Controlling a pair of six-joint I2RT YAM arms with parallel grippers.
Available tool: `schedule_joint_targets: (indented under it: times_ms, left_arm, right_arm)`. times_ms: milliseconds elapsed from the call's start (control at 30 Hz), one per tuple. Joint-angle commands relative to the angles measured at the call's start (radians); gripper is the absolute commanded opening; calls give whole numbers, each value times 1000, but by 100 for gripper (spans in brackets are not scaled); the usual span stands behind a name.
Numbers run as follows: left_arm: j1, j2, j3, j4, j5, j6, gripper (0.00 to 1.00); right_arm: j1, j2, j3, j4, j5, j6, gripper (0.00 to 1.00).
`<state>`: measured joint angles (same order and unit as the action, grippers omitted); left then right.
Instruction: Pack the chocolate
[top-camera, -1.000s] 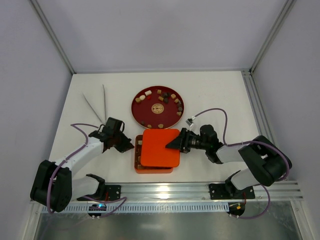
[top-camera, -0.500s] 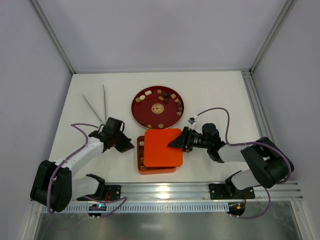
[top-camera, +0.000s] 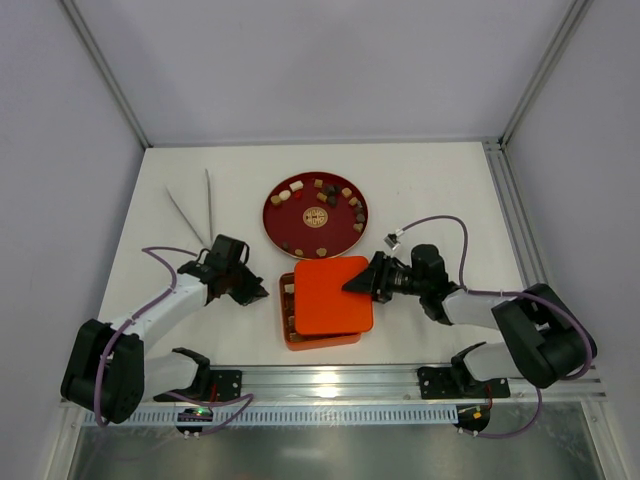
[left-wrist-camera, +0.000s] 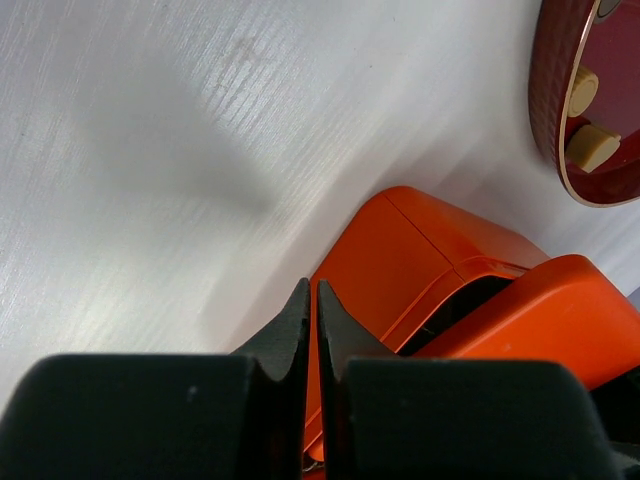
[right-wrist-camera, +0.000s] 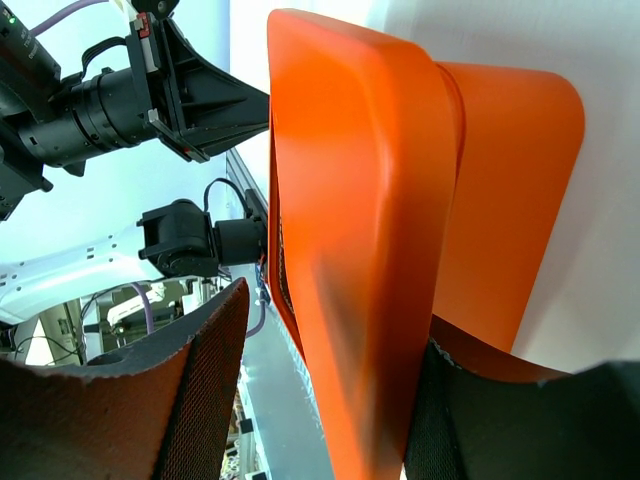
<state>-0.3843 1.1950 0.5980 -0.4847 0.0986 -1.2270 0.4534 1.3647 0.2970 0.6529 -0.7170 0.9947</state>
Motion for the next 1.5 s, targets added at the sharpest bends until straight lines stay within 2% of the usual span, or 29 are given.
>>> schedule_joint_targets:
  times_ms: [0, 733, 1100, 1467]
  left_arm:
    - [-4, -3, 14, 20, 0, 4, 1]
    - [-2, 3, 28, 18, 9, 14, 3]
    - [-2, 14, 34, 20, 18, 23, 3]
    - [-4, 25, 37, 28, 24, 27, 4]
  right_arm:
    - [-12, -26, -13, -55, 7, -34, 58]
    - [-67, -151, -22, -225, 16, -96, 58]
    - [-93, -210, -30, -246, -9, -94, 59]
    - [-114, -268, -13, -360, 5, -143, 59]
